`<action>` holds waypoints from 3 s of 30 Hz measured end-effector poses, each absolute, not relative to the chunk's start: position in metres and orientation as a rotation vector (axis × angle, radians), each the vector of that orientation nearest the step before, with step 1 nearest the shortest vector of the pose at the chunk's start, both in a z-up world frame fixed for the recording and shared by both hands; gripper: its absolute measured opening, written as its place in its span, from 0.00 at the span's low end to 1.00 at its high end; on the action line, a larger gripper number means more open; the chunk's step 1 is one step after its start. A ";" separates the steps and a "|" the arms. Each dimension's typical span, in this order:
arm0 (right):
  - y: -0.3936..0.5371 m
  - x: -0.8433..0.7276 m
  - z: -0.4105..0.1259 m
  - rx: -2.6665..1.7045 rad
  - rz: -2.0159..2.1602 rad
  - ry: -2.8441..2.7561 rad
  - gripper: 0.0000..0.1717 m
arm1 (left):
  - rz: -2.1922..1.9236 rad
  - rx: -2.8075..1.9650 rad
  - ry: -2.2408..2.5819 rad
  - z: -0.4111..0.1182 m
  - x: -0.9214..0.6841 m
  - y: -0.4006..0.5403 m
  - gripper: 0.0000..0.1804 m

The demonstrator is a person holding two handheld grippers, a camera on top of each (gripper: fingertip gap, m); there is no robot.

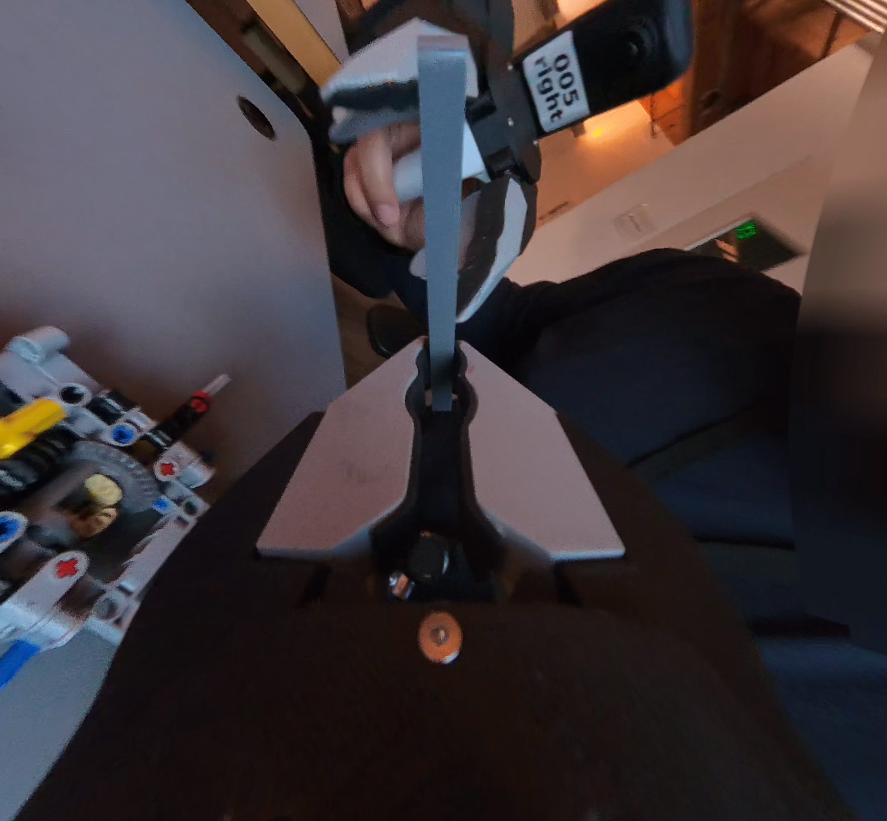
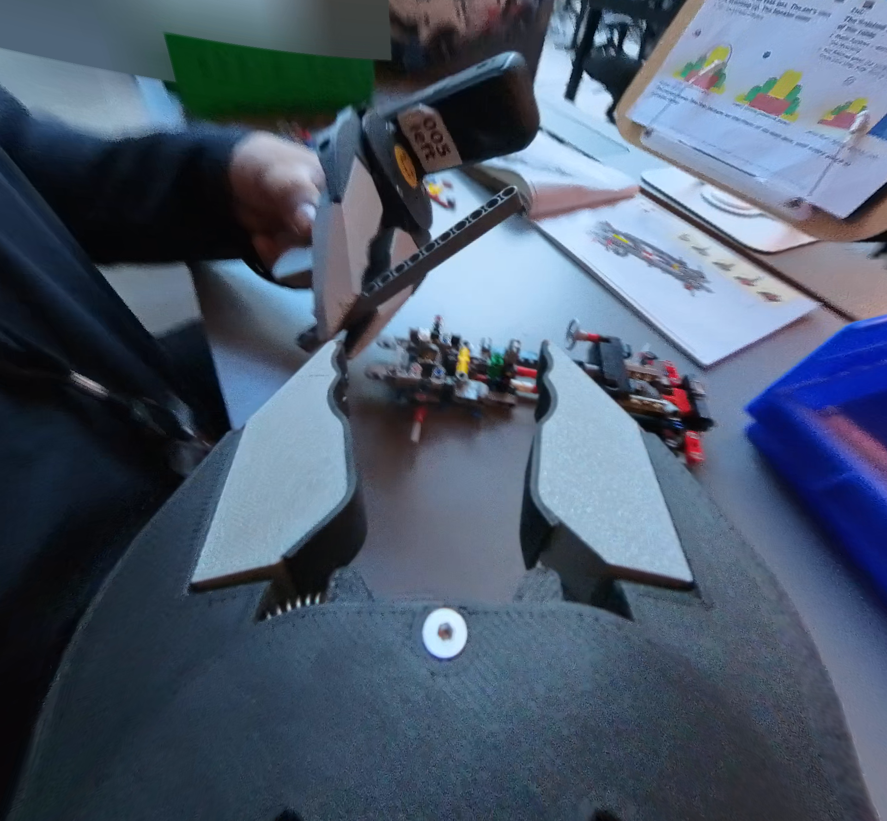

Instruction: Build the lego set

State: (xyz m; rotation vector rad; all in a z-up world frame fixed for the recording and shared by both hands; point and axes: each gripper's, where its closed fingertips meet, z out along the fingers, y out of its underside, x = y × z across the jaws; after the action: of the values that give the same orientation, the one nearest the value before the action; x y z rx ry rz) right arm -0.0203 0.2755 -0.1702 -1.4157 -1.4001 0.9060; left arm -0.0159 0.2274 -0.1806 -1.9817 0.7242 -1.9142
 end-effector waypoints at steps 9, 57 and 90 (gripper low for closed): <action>0.266 -0.035 -0.200 -1.276 0.295 -1.707 0.50 | -2.092 -2.082 0.693 -0.204 -0.016 0.207 0.03; 0.286 0.087 -0.269 -1.900 0.748 -3.056 0.03 | -0.276 -2.222 1.268 -0.278 0.008 0.263 0.18; 0.356 0.088 -0.278 -1.728 0.168 -1.726 0.09 | -1.277 -2.583 0.774 -0.264 0.060 0.238 0.29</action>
State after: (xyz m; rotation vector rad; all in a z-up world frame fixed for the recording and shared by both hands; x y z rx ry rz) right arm 0.0880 0.3556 -0.2781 -1.7275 -1.7262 0.1679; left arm 0.0600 0.2378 -0.2639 -2.5827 0.7744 -1.2767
